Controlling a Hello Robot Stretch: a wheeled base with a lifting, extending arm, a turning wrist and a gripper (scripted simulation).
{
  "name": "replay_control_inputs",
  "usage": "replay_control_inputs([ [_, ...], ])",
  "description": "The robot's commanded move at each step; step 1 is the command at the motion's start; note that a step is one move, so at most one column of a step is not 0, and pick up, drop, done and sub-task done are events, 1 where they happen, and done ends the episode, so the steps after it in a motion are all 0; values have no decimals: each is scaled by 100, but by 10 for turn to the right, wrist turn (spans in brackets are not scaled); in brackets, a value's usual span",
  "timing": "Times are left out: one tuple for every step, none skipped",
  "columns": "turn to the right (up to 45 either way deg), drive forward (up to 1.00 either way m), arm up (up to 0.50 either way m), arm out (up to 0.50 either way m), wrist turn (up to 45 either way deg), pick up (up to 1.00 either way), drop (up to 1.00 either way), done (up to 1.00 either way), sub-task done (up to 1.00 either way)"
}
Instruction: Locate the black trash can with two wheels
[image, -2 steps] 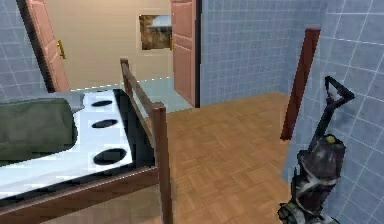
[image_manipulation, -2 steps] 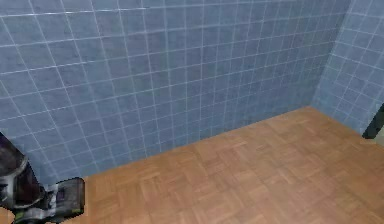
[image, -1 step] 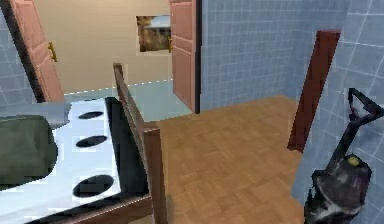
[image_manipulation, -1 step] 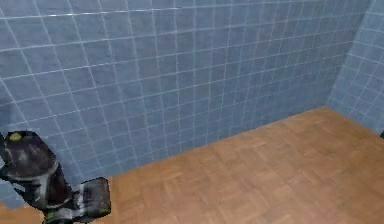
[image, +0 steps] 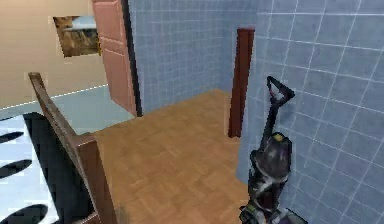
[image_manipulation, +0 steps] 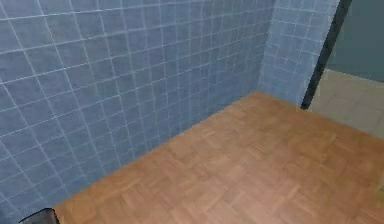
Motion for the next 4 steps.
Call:
replay_control_inputs([
  [0, 80, 0, 0, 0, 0, 0, 0, 0],
  [360, 0, 0, 0, 0, 0, 0, 0, 0],
  [0, 5, 0, 0, 0, 0, 0, 0, 0],
  [-450, 0, 0, 0, 0, 0, 0, 0, 0],
])
